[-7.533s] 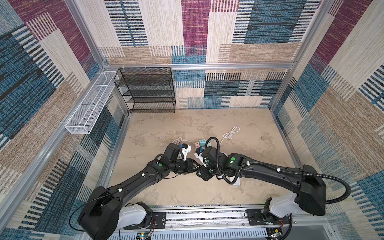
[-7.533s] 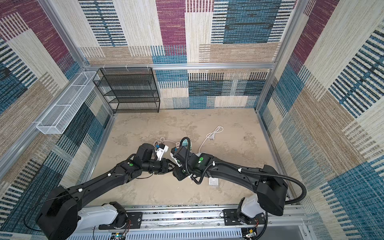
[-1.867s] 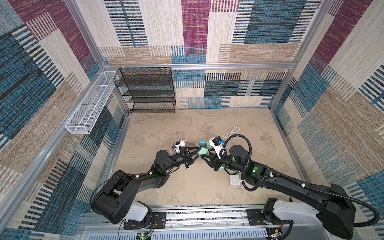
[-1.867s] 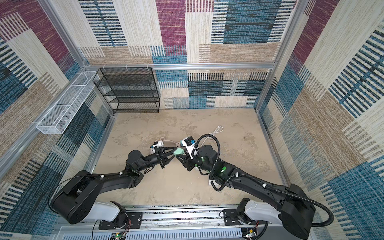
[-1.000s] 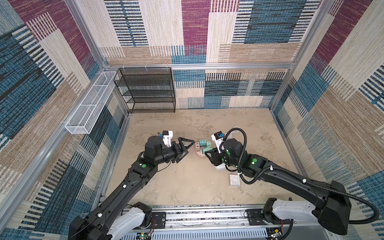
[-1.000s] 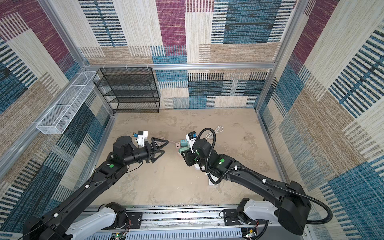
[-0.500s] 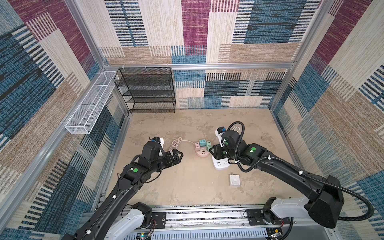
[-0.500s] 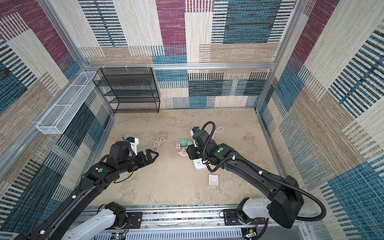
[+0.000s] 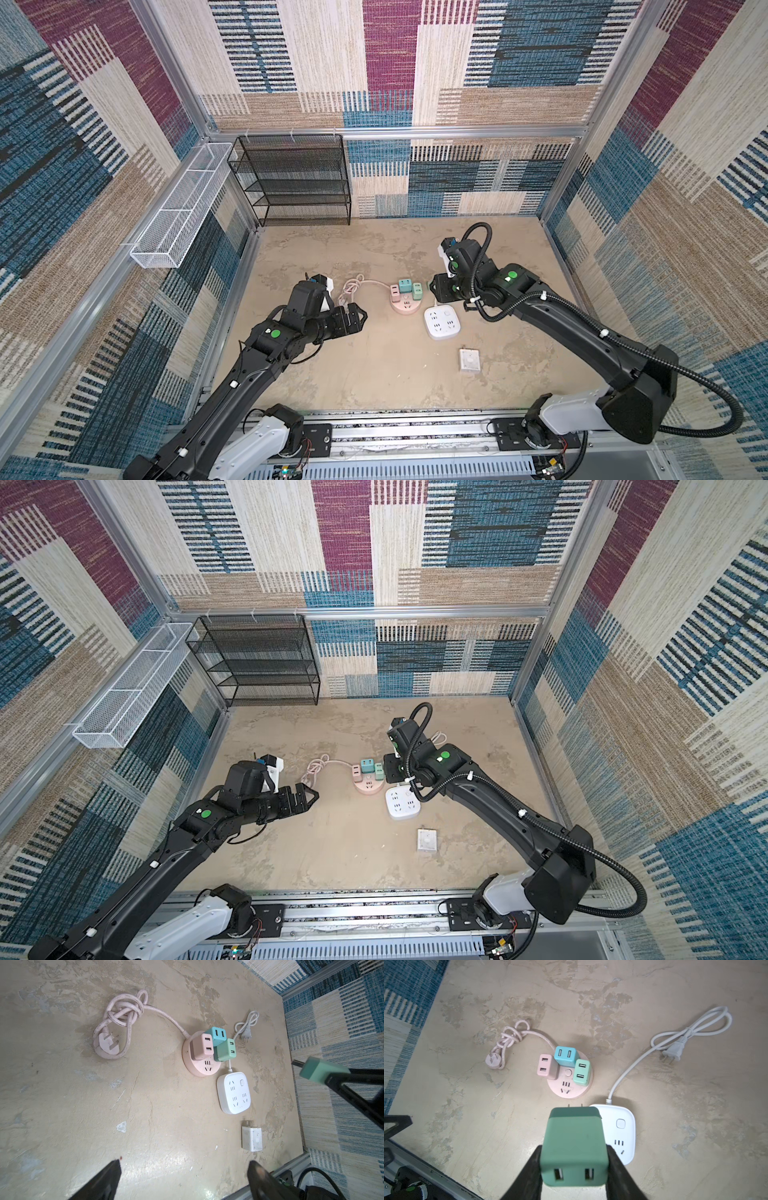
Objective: Insert the plug
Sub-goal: 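Carry the green adapter above the white power strip with right gripper while left withdraws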
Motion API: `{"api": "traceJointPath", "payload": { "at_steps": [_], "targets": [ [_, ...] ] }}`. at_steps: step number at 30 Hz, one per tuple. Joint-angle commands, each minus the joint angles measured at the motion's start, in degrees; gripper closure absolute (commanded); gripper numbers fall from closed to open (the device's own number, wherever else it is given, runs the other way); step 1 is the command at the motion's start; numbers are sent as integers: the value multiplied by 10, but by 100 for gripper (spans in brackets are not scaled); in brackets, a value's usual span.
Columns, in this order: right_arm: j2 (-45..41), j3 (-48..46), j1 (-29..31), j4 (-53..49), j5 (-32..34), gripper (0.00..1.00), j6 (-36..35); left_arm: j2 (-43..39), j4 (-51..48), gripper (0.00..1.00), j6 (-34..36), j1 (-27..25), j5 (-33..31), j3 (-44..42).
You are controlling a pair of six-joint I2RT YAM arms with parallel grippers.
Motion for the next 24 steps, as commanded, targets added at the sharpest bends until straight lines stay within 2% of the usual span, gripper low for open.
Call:
{"api": "traceJointPath", "payload": {
  "at_steps": [1,11,24],
  "targets": [
    [26,23,-11,-50,-46,100,-32,-5,2,1,22,0,8,-5],
    [97,47,-19,-91,-92,100,-52,-7,3,2,36,0,10,-15],
    [142,62,-20,-140,-61,100,-57,0,-5,3,54,0,9,-12]
  ]
}}
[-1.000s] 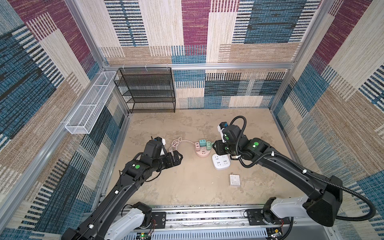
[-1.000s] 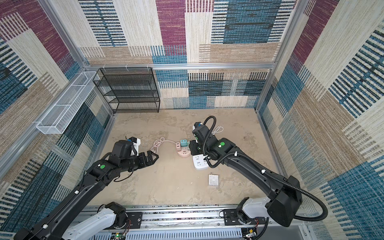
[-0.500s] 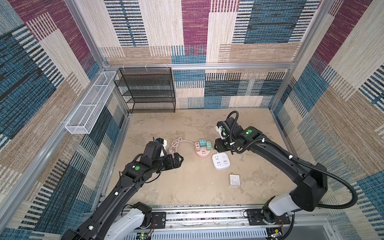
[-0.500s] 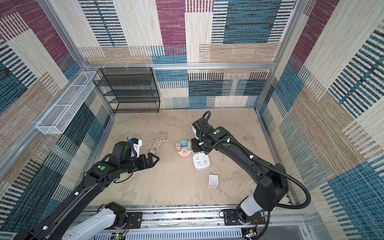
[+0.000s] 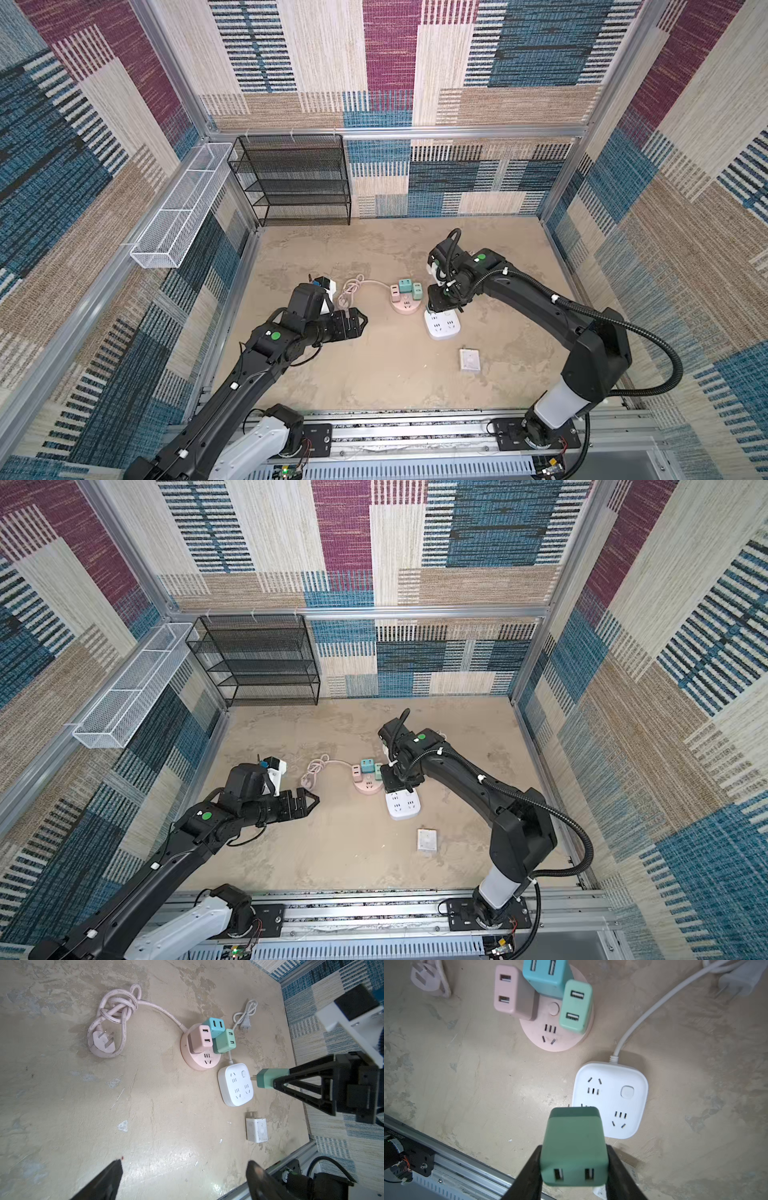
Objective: Insert the plug
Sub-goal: 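Carry the green adapter above the white power strip with right gripper while left withdraws, then align the green adapter's prongs over a white strip socket with right gripper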
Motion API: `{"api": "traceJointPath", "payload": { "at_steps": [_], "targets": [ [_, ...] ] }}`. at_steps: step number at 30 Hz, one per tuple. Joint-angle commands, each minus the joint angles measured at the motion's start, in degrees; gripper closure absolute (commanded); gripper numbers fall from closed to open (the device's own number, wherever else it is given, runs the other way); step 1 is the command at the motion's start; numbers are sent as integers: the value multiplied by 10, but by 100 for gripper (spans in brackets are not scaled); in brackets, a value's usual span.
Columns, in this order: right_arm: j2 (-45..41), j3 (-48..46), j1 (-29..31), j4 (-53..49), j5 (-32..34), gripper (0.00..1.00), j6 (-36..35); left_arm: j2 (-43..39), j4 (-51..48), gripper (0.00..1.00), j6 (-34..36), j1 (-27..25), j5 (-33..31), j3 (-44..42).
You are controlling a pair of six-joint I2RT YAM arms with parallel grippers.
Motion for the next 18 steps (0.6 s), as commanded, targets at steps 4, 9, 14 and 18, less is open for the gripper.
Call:
{"api": "traceJointPath", "payload": {
  "at_steps": [4,9,14,18],
  "targets": [
    [16,1,0,-2,16,100,-7,6,1,3,15,1,1,-1],
    [32,1,-1,2,19,100,-9,6,11,3,10,0,2,-11],
    [48,7,-1,-1,26,100,-9,17,18,3,10,1,7,-13],
    [58,6,-1,-3,29,100,-10,21,24,3,11,0,7,-14]
  ]
}}
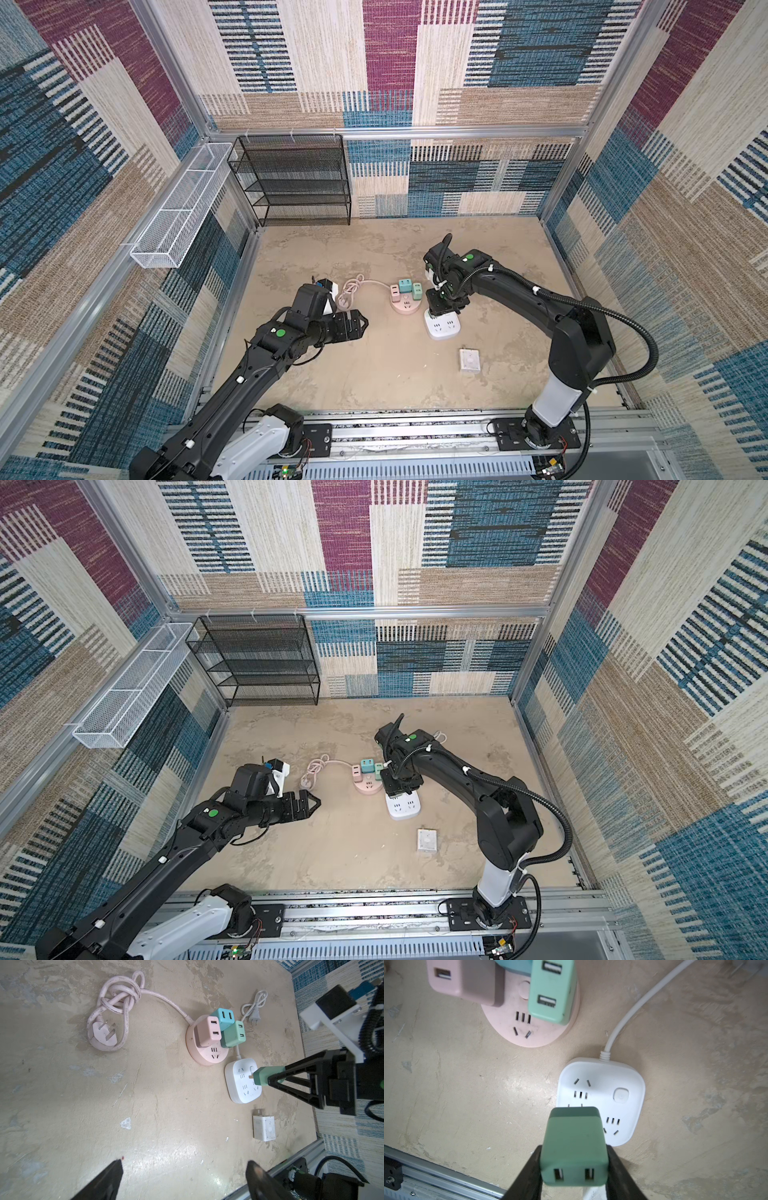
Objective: Insert the plug
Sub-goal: 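Align the green adapter's prongs over a white strip socket with right gripper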
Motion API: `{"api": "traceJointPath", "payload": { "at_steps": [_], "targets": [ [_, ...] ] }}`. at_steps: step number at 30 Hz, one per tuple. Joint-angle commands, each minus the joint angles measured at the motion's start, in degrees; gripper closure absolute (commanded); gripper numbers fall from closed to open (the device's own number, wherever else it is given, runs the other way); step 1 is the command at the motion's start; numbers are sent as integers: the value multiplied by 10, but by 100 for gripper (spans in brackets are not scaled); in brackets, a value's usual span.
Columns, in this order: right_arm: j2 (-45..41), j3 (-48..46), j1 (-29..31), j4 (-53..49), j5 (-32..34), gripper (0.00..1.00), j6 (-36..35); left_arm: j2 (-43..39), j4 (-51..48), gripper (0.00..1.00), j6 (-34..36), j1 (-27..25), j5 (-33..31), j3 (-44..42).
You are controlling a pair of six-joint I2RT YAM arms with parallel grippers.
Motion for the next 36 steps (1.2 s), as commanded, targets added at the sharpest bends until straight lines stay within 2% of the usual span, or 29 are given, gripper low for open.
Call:
{"api": "traceJointPath", "payload": {
  "at_steps": [1,23,36],
  "targets": [
    [5,4,0,1,9,100,-2,2,18,3,7,0,6,-1],
    [27,7,0,-4,27,100,4,2,21,3,8,0,3,-4],
    [31,0,0,6,5,100,3,2,26,3,7,0,3,-7]
  ]
}}
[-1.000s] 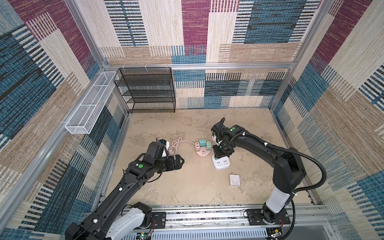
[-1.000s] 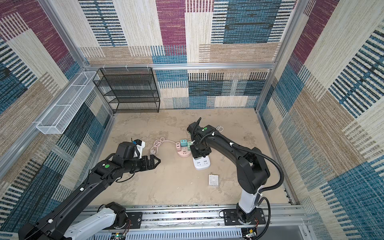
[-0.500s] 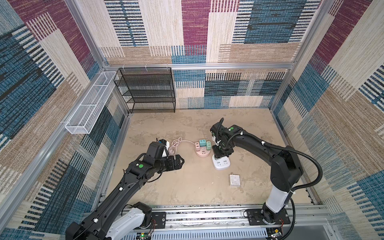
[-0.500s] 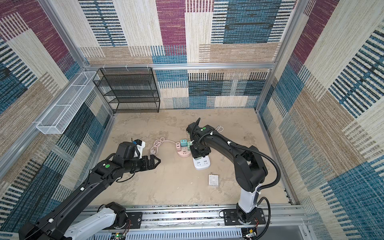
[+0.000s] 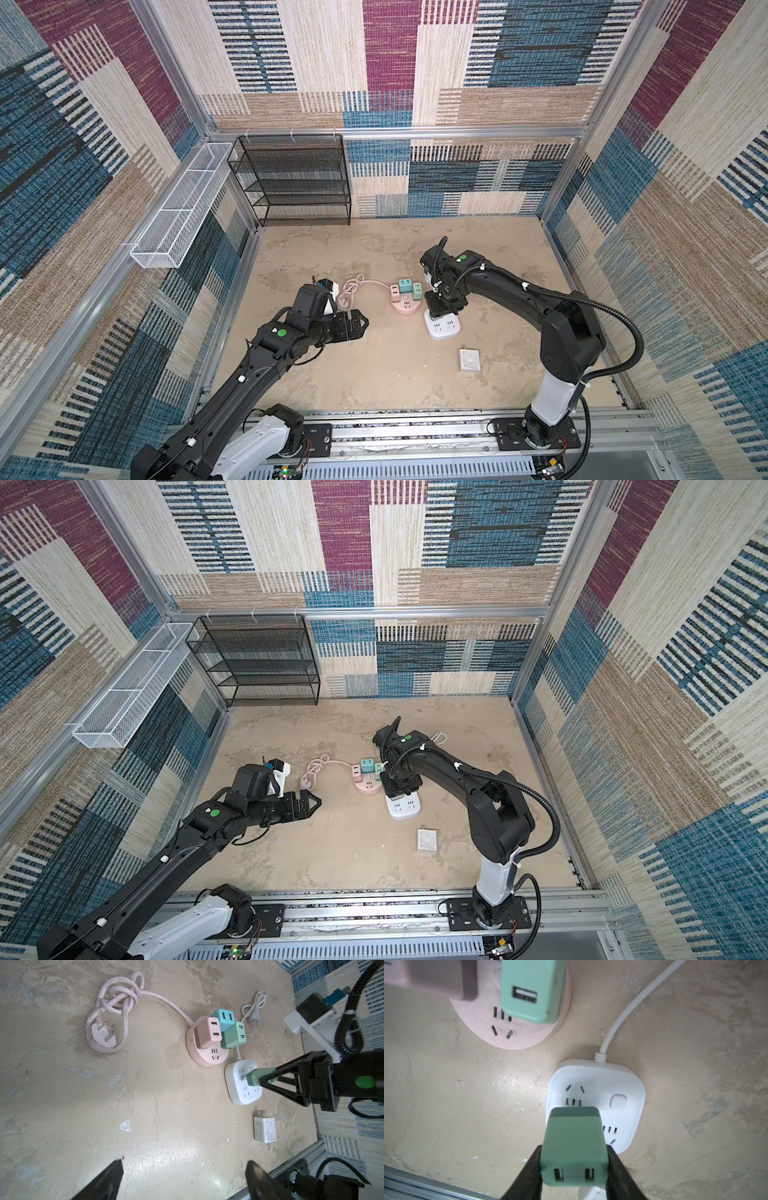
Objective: Insert the plug
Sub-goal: 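Align the green adapter's prongs over a white strip socket with right gripper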
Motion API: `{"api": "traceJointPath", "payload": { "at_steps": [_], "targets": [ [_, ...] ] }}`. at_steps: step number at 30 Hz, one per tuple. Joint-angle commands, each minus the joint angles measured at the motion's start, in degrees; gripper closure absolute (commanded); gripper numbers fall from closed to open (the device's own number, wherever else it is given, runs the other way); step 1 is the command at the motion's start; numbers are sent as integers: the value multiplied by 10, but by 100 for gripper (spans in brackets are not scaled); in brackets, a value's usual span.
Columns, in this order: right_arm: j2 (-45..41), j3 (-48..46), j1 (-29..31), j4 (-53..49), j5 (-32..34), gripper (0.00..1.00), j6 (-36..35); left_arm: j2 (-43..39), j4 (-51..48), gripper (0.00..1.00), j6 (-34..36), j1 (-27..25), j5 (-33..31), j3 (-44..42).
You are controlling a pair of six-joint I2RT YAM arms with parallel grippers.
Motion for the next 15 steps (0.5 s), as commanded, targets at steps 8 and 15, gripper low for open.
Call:
{"api": "traceJointPath", "payload": {
  "at_steps": [8,15],
  "targets": [
    [6,-8,1,14,-20,100,7,-1,14,3,8,-1,5,-2],
    [19,-1,1,12,-19,100,5,2,15,3,8,0,5,-3]
  ]
}}
